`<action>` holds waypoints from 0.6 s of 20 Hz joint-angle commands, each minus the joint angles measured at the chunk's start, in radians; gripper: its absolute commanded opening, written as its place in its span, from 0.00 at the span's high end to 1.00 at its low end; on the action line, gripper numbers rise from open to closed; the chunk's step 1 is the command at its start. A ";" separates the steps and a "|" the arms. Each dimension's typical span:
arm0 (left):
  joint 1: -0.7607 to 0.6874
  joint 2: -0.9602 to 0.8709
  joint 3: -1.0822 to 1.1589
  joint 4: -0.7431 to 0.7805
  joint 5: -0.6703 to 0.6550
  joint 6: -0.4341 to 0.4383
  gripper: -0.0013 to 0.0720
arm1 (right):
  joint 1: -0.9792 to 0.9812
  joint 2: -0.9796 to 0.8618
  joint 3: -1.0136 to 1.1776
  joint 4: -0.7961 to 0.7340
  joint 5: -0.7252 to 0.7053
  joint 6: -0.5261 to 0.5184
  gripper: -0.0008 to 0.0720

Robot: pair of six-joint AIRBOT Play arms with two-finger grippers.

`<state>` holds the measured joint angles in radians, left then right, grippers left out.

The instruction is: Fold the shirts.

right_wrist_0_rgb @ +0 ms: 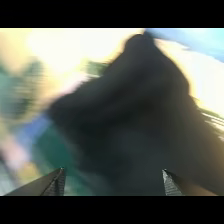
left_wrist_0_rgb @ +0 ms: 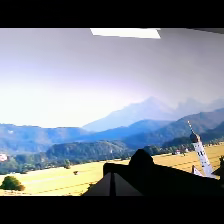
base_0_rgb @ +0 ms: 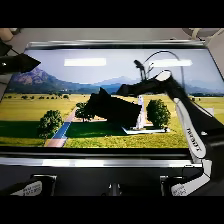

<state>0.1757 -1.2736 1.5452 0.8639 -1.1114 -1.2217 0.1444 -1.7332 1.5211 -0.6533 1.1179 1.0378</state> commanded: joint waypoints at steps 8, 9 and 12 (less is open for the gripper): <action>-0.010 0.002 -0.019 0.001 -0.008 0.011 0.95 | -0.171 0.064 -0.317 -0.158 0.011 0.130 0.09; -0.015 0.002 -0.019 0.001 -0.010 0.010 0.96 | -0.171 0.063 -0.345 -0.122 -0.022 0.129 0.10; -0.040 0.000 -0.019 0.001 -0.003 0.010 0.96 | -0.164 0.038 -0.372 -0.056 -0.011 0.086 0.11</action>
<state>0.1539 -1.2716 1.5269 0.8646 -1.1187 -1.2114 -0.0212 -1.6814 1.2011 -0.8143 1.1446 1.1603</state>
